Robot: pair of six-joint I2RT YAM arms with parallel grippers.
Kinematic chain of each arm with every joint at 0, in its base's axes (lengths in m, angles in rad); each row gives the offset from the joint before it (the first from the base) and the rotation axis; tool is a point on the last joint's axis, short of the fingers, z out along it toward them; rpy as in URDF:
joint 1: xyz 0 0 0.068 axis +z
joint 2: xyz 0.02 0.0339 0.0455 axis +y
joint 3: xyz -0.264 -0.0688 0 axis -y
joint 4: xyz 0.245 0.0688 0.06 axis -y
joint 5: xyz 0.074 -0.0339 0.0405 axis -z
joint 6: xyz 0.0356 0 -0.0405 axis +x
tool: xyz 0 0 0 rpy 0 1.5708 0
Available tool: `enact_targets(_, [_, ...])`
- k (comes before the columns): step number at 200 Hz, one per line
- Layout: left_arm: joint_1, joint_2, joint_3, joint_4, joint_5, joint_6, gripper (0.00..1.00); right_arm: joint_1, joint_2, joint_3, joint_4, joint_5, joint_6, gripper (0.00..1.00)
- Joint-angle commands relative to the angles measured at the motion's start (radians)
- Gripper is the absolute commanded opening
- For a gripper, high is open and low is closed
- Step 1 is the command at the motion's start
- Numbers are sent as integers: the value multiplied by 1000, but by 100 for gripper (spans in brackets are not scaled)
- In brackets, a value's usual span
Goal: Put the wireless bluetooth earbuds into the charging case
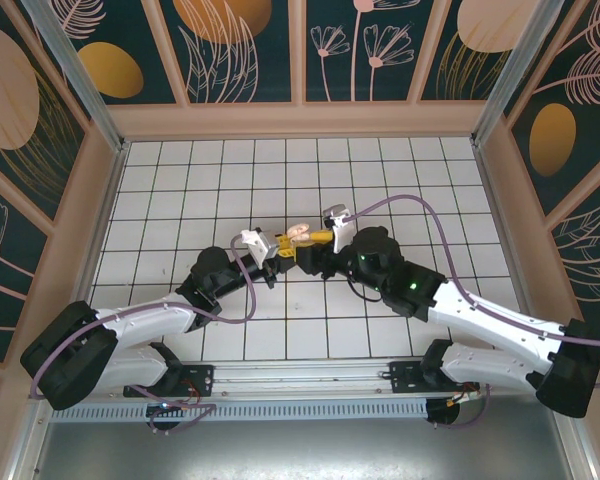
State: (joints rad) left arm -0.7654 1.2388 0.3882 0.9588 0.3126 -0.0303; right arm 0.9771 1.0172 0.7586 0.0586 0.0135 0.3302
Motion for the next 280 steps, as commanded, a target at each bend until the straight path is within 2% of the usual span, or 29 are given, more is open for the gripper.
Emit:
enact_targets(1, [2, -6, 29, 21, 5, -3, 6, -6, -26, 42, 12, -49, 21, 58])
enact_targets(48, [2, -9, 25, 21, 0, -10, 6, -63, -54, 37, 44, -159, 62, 59])
enact_targets(88, [3, 3, -2, 46, -48, -82, 7, -136, -92, 11, 57, -221, 128, 59])
enact_targets(116, [24, 27, -4, 31, -47, -136, 8, -175, -88, 20, 2, -243, 156, 58])
enact_targets(177, [239, 57, -30, 15, 66, -338, 8, -171, 119, 179, -238, -173, 162, 52])
enact_targets(230, [462, 39, -104, 27, 168, -514, 7, -115, 382, 411, -482, -149, 28, 47])
enact_targets(280, [611, 14, -166, -5, 161, -573, 7, -69, 663, 647, -690, -149, -62, 46])
